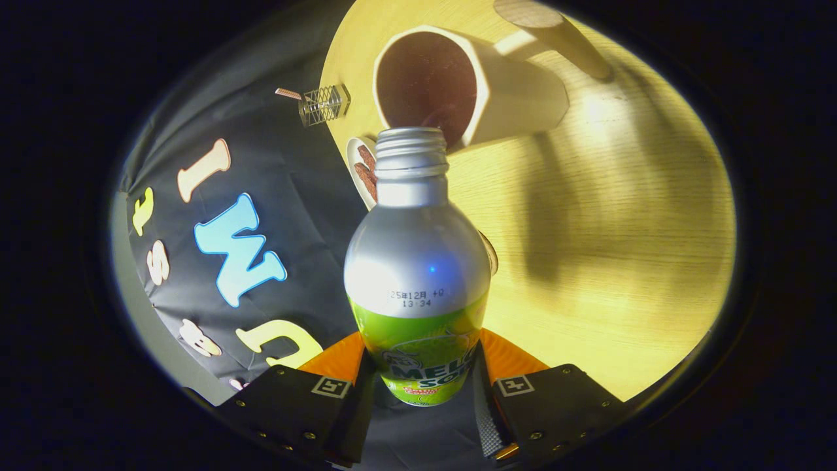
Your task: Take the bottle from table, then pour the juice into the cup, finally place the bottle on the coaster
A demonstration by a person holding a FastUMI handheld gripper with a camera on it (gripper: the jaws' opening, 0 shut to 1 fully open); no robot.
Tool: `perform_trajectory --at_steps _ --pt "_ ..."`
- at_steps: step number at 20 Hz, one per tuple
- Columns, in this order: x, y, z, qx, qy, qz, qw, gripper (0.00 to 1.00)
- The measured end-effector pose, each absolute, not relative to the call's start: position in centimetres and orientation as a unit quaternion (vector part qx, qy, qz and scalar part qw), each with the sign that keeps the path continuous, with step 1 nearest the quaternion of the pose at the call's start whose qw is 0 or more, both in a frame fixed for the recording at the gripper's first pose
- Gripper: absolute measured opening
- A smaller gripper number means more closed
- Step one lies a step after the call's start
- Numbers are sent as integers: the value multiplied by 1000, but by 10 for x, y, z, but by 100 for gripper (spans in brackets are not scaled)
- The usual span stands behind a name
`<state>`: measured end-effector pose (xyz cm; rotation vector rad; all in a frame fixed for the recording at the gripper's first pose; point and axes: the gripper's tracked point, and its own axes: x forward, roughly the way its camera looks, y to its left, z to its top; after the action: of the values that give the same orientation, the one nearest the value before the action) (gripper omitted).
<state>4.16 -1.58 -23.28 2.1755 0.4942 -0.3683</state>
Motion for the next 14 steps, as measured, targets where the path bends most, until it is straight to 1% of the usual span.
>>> perform_trajectory --at_steps 14 --pt "40 -20 -226 887 200 -147 389 66"
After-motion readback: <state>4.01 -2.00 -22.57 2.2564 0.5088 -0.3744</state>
